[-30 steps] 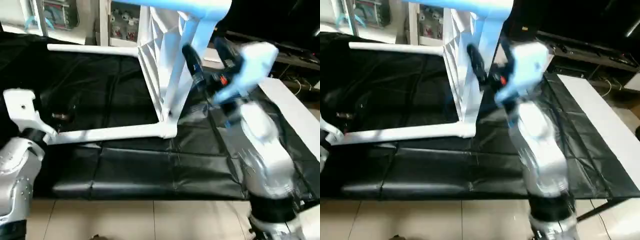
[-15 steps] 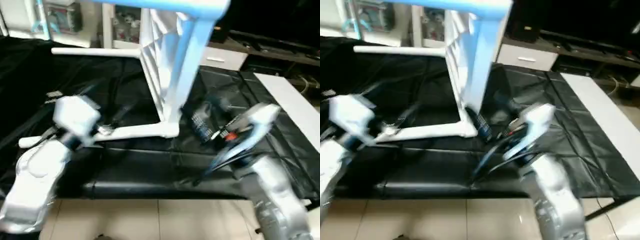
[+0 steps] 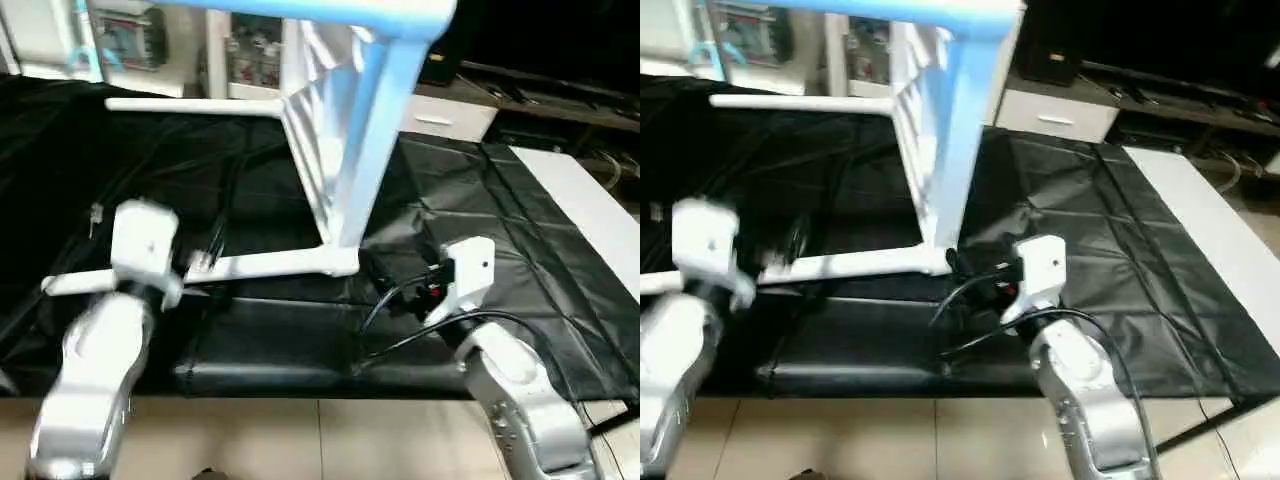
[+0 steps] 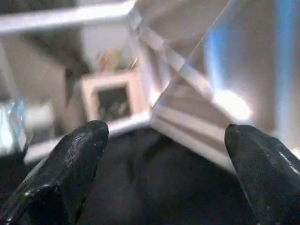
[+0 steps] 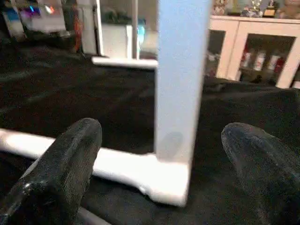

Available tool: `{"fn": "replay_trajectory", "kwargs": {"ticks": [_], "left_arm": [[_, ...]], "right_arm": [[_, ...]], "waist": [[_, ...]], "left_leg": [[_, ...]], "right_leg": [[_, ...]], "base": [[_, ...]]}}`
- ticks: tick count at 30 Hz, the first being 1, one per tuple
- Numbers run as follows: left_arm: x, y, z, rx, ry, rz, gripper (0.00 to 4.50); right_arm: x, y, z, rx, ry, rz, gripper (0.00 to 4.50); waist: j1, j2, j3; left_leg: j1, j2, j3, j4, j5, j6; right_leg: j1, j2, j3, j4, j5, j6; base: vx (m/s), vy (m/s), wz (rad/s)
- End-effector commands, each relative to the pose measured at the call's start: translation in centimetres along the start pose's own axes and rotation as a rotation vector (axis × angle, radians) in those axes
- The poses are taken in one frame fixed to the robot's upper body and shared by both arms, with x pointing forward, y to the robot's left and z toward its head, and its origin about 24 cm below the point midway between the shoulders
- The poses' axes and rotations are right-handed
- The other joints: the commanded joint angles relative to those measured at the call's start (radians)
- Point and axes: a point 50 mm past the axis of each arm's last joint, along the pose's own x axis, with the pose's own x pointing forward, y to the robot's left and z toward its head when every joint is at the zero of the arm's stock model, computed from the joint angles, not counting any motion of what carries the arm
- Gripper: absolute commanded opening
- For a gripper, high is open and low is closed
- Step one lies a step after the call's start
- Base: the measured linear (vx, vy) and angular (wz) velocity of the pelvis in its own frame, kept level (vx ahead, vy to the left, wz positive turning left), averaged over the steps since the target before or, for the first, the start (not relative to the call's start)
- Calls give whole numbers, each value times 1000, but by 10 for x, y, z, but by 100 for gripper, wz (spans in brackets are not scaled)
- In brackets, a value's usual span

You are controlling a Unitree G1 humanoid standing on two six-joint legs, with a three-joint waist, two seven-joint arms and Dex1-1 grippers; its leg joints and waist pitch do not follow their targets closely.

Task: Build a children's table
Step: Flip table

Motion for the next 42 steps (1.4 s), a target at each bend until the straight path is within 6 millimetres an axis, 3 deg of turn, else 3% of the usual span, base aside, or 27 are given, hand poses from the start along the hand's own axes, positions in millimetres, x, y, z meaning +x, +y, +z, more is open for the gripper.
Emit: {"fn": "replay_trajectory", "kwargs": {"ticks": [1,6,8,11,13,14,16,17,18,19,21,22,23,24,25,26,27,28,30,31,33,34,35,36,39,41,42], "left_arm": [[1,-11,-1,41,41,-80,450],[-3,-2,-5,23,53,-54,450],[-4,0,-3,17,52,-56,450],[-4,1,-4,10,59,-52,450],[-5,-1,-4,14,66,-58,450],[-6,-3,-6,6,73,-64,450],[-9,-6,-11,-18,87,-65,450],[-10,-6,-13,-25,89,-62,450],[-13,-8,-16,-46,94,-55,450],[-15,-8,-21,-71,106,-25,450],[-21,-11,-30,-72,134,3,450],[-21,-11,-30,-72,134,3,450],[-24,-14,-33,-66,153,4,450],[-26,-17,-35,-61,164,6,450],[-28,-19,-35,-60,171,13,450],[-28,-19,-35,-60,171,13,450],[-28,-20,-35,-67,172,19,450],[-29,-20,-34,-63,175,29,450],[-31,-19,-34,-68,180,46,450],[-31,-18,-34,-59,185,57,450],[-32,-16,-34,-48,194,67,450],[-32,-14,-34,-39,200,73,450],[-33,-14,-33,-39,201,73,450],[-33,-12,-33,-43,214,70,450],[-31,-11,-31,-35,210,56,450],[-28,-13,-28,-34,198,48,450],[-28,-13,-29,-37,199,49,450]], "right_arm": [[-1,-1,-4,-11,11,0,447],[0,3,-10,6,9,-17,447],[1,3,-11,15,8,-25,447],[-1,3,-14,27,11,-32,447],[-3,3,-16,27,15,-34,447],[-4,2,-16,26,16,-35,447],[-5,2,-17,25,16,-36,447],[-5,1,-17,25,17,-36,447],[-5,1,-17,25,18,-36,447],[-6,0,-17,24,20,-33,447],[-6,-1,-17,22,26,-28,447],[-6,-1,-17,22,26,-28,447],[-6,-2,-18,23,31,-23,447],[-6,-2,-19,24,38,-18,447],[-7,-3,-20,25,43,-15,447],[-7,-3,-20,25,43,-15,447],[-7,-3,-20,31,45,-11,447],[-6,-3,-21,33,49,-7,447],[-5,-4,-21,38,53,-2,447],[-5,-4,-22,45,55,0,447],[-4,-5,-23,46,57,2,447],[-3,-5,-23,47,58,4,447],[-3,-5,-23,47,58,5,447],[-2,-4,-23,44,54,10,447],[0,-4,-22,37,43,6,447],[0,-7,-21,24,36,-15,447],[0,-7,-21,25,36,-17,447]], "waist": [[-1,44,-46],[8,80,-50],[9,67,-51],[53,61,-54],[82,65,-54],[87,77,-51],[58,109,-56],[30,114,-56],[0,133,-58],[-1,122,-55],[3,97,-42],[31,68,-39],[35,80,-33],[12,65,-33],[-17,104,-34],[-12,131,-36],[-8,125,-45],[26,155,-32],[60,145,-51],[62,130,-59],[69,70,-80],[64,43,-78],[62,19,-56],[110,79,4],[122,102,-16],[119,117,-50],[123,106,-43]], "left_leg": [[16,4,-1,-96,-503,-64],[11,-4,3,-94,-465,-56],[4,-10,15,-88,-439,-8],[-26,-17,8,-13,-253,141],[-47,4,-38,49,-181,172],[-42,10,-45,40,-166,176],[33,-22,3,-69,-230,264],[56,-30,5,-81,-240,301],[56,-29,7,-114,-186,384],[50,-11,0,-116,-169,407],[33,22,-3,-120,-228,347],[16,7,8,-60,-406,189],[37,39,-61,-20,-481,78],[21,40,-69,-64,-499,34],[25,91,-125,-147,-747,-131],[23,124,-148,-191,-842,-205],[19,124,-130,-213,-848,-236],[-22,103,-75,-238,-851,-284],[-17,47,-44,-229,-898,-269],[-15,59,-54,-234,-875,-246],[27,71,-110,-202,-689,-151],[19,29,-94,-153,-620,-126],[8,-43,-65,69,-406,-52],[-97,-101,-52,199,-139,41],[9,-18,-67,41,-229,75],[9,62,-105,-66,-153,154],[3,32,-78,-44,-144,165]], "right_leg": [[16,-24,10,-77,-341,-78],[22,-32,17,-75,-317,-97],[27,-50,26,-85,-340,-106],[61,-176,104,-141,-512,-86],[72,-260,156,-161,-605,-105],[64,-252,146,-162,-600,-125],[3,-46,18,-83,-464,-133],[-18,-4,-10,-52,-398,-127],[-32,45,-82,71,-219,-86],[-24,32,-92,79,-178,-68],[-3,-32,-67,28,-132,-79],[14,-158,26,-77,-290,-152],[25,-215,53,-109,-486,-205],[45,-154,9,-86,-527,-183],[44,-31,-35,-16,-387,-93],[37,-5,-48,50,-263,-61],[29,29,-84,106,-110,-54],[18,56,-118,157,-98,-76],[68,72,-154,128,-193,-94],[74,59,-138,120,-219,-97],[85,-19,-71,34,-298,-196],[91,-66,-49,-22,-360,-274],[74,-206,-16,-161,-478,-411],[147,-181,-11,-174,-545,-337],[155,-174,-34,-155,-550,-124],[150,-136,-40,-59,-225,-66],[146,-193,-8,-77,-203,-98]], "base": [[0,0,0],[0,0,0],[0,0,0],[1,22,0],[9,97,1],[6,179,2],[1,185,5],[3,221,19],[3,221,19],[-9,208,13],[-44,141,2],[-66,117,12],[-59,95,0],[-59,95,0],[-80,104,-23],[-100,98,-3],[-100,98,-3],[-92,15,22],[-107,-42,14],[-114,-71,-1],[-108,-123,-2],[-124,-148,-5],[-44,-125,-12],[-44,-176,-34],[-26,-72,-20],[-91,-5,-14],[-78,13,-15]]}}
